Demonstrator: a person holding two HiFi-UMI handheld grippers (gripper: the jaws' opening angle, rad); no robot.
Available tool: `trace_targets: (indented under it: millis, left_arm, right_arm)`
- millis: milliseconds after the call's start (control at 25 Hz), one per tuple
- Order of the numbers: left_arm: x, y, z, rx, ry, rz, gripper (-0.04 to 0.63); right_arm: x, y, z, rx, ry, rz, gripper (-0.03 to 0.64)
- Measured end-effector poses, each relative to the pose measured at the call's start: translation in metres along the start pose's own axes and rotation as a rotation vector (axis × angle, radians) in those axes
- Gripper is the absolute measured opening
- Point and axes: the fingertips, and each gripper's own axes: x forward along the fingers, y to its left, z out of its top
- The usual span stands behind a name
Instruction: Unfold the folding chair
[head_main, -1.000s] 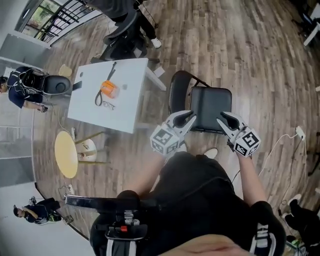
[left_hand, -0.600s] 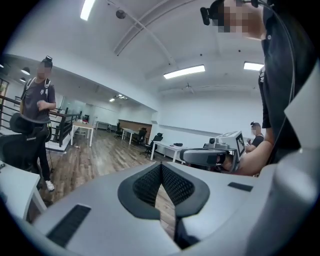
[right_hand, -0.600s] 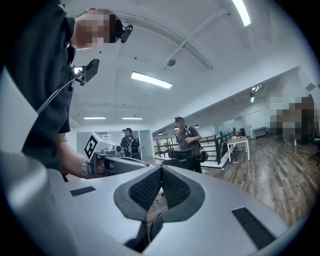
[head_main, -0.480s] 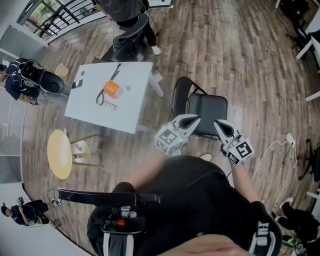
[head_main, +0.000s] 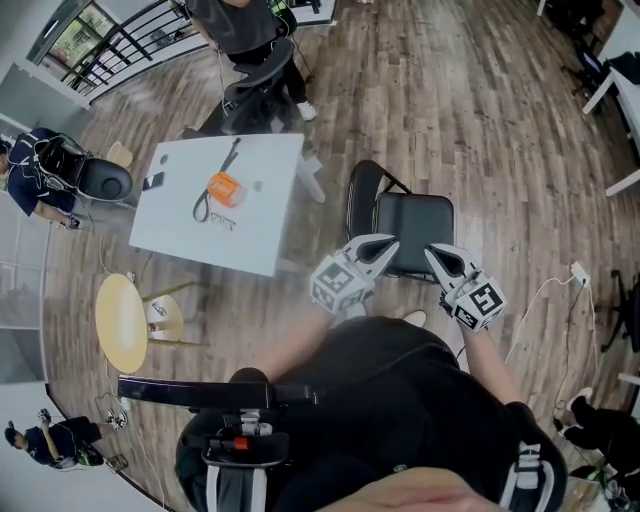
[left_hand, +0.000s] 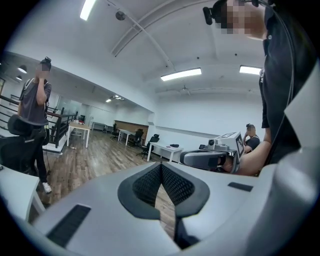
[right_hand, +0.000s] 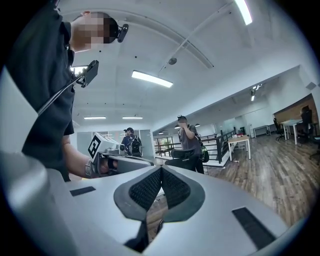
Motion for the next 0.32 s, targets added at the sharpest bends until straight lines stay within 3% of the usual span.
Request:
trace_targets:
  millis: [320]
  left_arm:
    - [0.0017, -0.0081, -0.0023, 0.001, 0.002, -0.03, 0.005]
  right_arm:
    - [-0.0027, 0.003, -0.0057, 0.007, 0.001, -0.025, 0.008]
